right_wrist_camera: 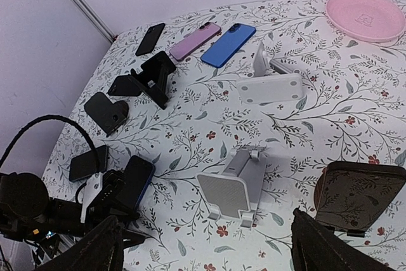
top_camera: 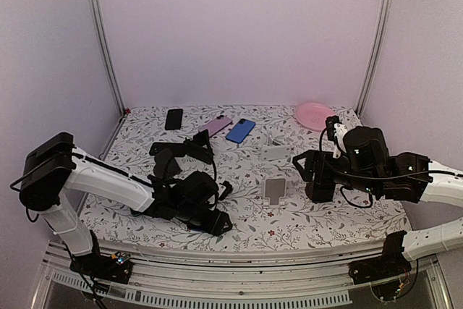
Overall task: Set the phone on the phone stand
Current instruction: Move the phone to the center of the board.
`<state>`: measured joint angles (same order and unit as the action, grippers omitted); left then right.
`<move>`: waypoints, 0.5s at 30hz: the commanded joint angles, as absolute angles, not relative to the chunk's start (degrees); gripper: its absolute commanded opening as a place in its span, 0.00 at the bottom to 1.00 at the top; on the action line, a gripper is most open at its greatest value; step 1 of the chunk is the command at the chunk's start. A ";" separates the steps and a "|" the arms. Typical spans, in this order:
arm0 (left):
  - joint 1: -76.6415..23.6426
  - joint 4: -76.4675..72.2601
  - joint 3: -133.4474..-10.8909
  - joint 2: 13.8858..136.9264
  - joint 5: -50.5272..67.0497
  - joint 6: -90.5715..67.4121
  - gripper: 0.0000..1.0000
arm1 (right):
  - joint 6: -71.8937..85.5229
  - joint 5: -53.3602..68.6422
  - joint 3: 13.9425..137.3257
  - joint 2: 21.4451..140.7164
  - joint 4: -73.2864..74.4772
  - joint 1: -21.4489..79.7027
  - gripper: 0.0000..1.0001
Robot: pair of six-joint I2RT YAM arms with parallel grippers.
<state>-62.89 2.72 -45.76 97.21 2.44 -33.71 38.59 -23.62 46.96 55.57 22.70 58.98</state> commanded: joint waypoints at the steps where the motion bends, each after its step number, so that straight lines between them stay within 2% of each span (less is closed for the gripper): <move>1: -63.26 9.72 -42.65 91.71 -3.95 -34.20 0.57 | 39.20 -23.47 46.83 56.08 21.72 59.33 0.91; 8: -63.44 12.09 -43.05 85.26 -6.62 -34.63 0.59 | 39.29 -23.61 46.89 56.84 21.53 59.30 0.92; 10: -63.32 13.03 -43.55 83.88 -9.09 -34.45 0.66 | 39.33 -23.99 46.86 56.80 21.49 59.34 0.93; 12: -62.22 14.03 -43.76 83.13 -11.14 -33.88 0.72 | 39.36 -24.35 46.30 56.42 20.96 59.29 1.00; 15: -59.37 15.20 -43.30 83.50 -12.49 -32.76 0.80 | 39.38 -24.61 44.87 54.49 19.01 59.28 0.99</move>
